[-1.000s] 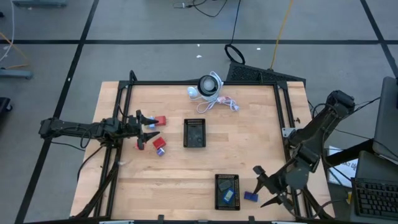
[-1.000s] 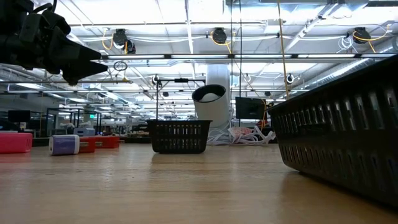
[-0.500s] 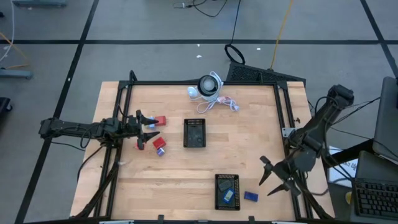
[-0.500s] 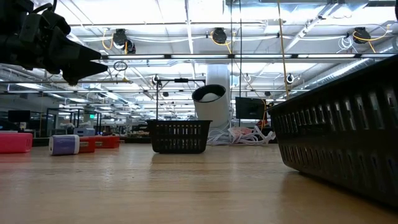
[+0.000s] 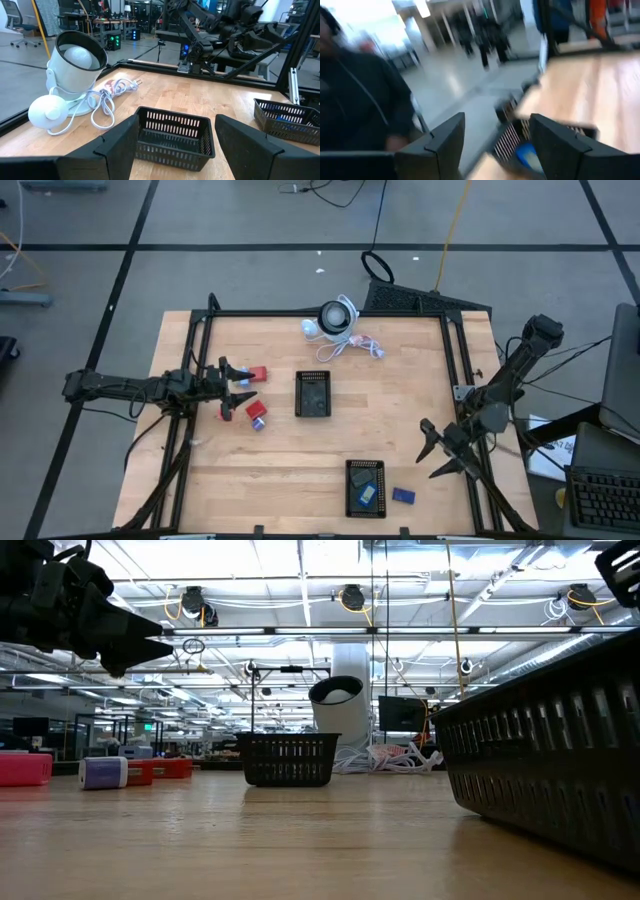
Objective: Pick & Place Office items
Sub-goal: Put the dark blue digital timer into the bottom black basket
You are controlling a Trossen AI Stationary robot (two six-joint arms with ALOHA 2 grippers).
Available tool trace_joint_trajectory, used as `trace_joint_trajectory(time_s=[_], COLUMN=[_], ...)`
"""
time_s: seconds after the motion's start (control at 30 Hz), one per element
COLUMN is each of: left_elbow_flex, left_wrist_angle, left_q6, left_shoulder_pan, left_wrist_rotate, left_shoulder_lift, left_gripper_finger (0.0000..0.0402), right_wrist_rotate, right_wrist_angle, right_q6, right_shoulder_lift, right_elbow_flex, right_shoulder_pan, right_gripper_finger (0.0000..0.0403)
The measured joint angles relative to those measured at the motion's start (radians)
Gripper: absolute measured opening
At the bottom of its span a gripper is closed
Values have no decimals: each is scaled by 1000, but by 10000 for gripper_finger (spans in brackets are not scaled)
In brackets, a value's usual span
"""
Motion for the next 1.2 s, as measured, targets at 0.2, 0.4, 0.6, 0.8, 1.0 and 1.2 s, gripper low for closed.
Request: trace_joint_trajectory(time_s=[0.2,0.4,0.6,0.8,1.0,1.2], left_elbow_flex=[0,0,0,0,0,0], left_wrist_angle=[0,-1,0,0,2,1], left_q6=[0,0,0,0,0,0], left_shoulder_pan=[0,0,0,0,0,0], left_wrist_rotate=[0,0,0,0,0,0], left_shoulder_lift=[0,0,0,0,0,0], left_gripper_finger=[267,267,267,267,267,267], right_wrist_rotate=[52,189,191,184,119,8], right_wrist_angle=[404,216,-172,-533,-865,-977], right_q6=[-14,0,30,158,359,501], right_shoulder_lift=[6,84,276,530,757,921], right_elbow_flex=[-165,-64,238,517,695,734], right_shoulder_pan=[0,23,54,84,88,87], right_gripper_finger=[210,225,265,277,268,268])
